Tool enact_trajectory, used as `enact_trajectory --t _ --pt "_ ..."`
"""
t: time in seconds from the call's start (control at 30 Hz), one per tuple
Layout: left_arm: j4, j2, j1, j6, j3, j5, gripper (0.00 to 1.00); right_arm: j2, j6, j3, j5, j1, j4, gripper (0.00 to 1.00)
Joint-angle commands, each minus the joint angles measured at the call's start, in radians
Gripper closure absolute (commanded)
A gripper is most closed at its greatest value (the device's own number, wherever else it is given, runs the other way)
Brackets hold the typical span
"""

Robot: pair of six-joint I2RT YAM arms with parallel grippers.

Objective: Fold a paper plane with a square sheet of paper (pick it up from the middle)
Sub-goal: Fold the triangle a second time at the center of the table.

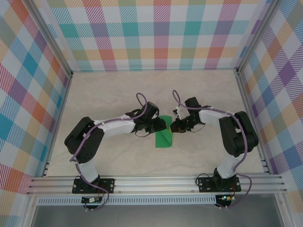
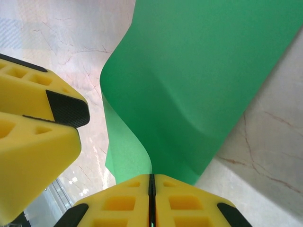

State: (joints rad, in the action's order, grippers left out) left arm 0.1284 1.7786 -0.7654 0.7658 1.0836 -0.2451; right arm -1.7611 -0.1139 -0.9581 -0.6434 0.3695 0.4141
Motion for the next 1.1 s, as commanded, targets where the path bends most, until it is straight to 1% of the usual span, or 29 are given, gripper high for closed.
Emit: enact_trajectory --t 0.0,0.23,0.37,0.7,0.83,0.93,1.07 --pt "0.015 -0.024 -0.023 -0.007 0.012 0.01 0.67 -0.046 0.054 -0.04 0.014 0.024 0.044 0.91" --pt "0.017 -0.037 -0.023 -0.009 0.004 0.017 0.67 -0.048 0.057 -0.039 0.049 0.031 0.041 0.92" --pt "0.015 -0.03 -0.024 -0.01 0.003 0.009 0.67 -0.049 0.053 -0.045 0.095 0.032 0.051 0.92" --pt "0.011 -0.026 -0.022 -0.012 0.003 -0.001 0.68 -0.07 0.041 -0.045 0.094 0.033 0.031 0.92" --pt "0.003 -0.021 -0.022 -0.007 -0.003 -0.008 0.71 -0.086 0.039 -0.047 0.09 0.035 0.022 0.91" --pt "0.004 -0.013 -0.022 -0.004 0.003 -0.011 0.76 -0.088 0.037 -0.044 0.091 0.036 0.019 0.91" --pt "-0.018 0.002 -0.023 0.012 0.003 -0.021 0.79 -0.088 0.037 -0.044 0.092 0.036 0.018 0.91"
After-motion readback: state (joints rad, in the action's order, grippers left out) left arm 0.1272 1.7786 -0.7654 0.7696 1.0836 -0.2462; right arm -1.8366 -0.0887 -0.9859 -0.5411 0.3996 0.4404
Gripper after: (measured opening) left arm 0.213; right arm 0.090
